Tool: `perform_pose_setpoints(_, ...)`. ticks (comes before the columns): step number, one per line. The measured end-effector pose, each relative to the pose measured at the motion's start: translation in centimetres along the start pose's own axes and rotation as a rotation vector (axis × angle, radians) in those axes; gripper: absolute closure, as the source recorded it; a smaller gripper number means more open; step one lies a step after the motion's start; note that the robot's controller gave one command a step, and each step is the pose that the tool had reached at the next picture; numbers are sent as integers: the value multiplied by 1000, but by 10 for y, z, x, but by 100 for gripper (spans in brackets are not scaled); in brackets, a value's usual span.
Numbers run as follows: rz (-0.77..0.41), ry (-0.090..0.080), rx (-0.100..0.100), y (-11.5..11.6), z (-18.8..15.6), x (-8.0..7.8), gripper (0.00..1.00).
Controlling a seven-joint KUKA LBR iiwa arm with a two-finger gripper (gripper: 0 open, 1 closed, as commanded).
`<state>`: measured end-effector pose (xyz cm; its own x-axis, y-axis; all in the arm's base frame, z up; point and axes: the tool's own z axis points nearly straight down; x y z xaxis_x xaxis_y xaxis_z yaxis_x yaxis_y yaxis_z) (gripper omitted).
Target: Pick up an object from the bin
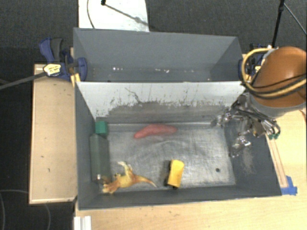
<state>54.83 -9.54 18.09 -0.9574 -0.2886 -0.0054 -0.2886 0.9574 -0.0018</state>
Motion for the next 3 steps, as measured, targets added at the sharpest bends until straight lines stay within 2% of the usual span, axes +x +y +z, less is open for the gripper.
perform_pose_setpoints(1,202,3,-1,13,14,-5,0)
perform_pose_setpoints(2,92,4,-2,40,-1,-14,0)
perform_pose_setpoints(3,-145,1,-2,50,-8,-15,0)
